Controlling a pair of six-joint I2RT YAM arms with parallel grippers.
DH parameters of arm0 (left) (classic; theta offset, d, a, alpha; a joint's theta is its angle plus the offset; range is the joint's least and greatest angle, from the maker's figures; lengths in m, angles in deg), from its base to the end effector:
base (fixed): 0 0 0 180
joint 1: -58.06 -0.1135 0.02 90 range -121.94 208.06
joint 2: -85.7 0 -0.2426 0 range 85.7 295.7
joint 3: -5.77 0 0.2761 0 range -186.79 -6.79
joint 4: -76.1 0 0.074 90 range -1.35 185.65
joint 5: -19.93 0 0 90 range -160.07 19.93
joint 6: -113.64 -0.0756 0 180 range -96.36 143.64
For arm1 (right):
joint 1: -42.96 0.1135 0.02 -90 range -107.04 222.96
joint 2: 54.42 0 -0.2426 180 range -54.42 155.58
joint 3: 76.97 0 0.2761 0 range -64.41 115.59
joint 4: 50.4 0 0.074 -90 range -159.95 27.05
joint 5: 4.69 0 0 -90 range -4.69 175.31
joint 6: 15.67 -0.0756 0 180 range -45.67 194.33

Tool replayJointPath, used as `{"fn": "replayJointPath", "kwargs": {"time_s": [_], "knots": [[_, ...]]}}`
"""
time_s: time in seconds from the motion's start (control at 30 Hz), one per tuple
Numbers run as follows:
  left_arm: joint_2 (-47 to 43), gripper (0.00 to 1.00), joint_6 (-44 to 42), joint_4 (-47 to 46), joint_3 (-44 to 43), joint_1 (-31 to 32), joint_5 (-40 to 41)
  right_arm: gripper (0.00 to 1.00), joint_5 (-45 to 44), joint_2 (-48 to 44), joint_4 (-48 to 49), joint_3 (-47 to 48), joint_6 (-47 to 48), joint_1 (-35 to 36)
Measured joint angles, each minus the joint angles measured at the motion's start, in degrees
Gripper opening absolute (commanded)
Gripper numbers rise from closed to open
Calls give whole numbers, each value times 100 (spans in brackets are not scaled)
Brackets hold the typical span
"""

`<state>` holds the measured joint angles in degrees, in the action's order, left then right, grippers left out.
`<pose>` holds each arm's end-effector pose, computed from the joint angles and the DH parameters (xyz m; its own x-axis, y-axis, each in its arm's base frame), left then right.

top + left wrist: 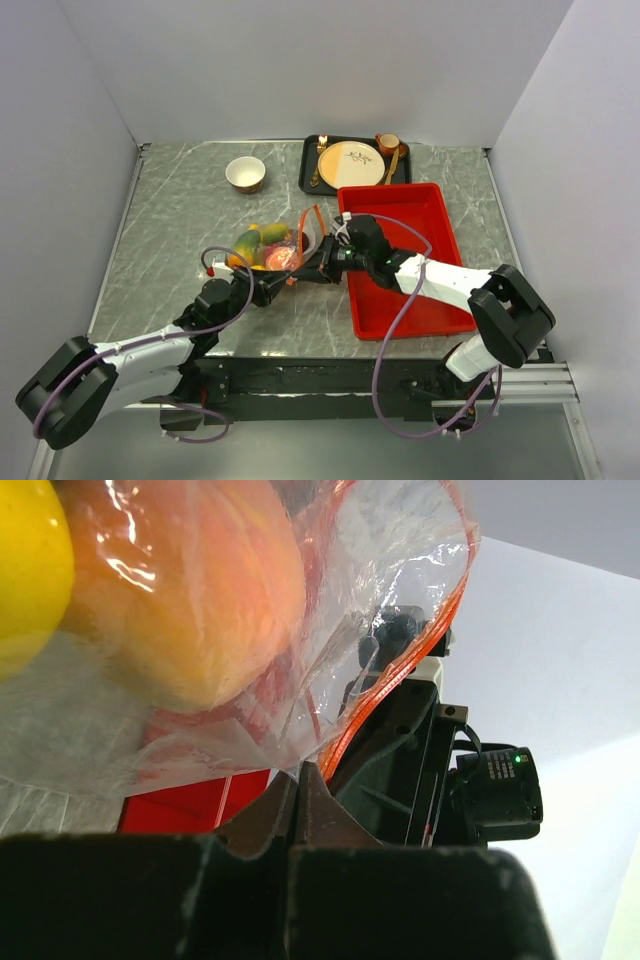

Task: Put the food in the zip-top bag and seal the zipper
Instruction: Zip the zipper food storage bag at the center of the board.

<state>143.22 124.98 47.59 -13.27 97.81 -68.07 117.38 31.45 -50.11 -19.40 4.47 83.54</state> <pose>0.1963 -0.1598 0.1205 -0.5745 -0.7967 0.1877 -0.2510 -0.0469 -0.9669 0.2530 0.2696 0.1597 -0.9746 0.2128 -0.0699 0.0225 0.4034 0.9147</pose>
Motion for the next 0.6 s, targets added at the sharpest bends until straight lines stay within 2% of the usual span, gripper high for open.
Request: {"fn": "replayJointPath", "kwargs": {"time_s": [0.6], "knots": [[-295,1,-63,251,83,9,57,0,55,164,-57,170,22,-313]]}}
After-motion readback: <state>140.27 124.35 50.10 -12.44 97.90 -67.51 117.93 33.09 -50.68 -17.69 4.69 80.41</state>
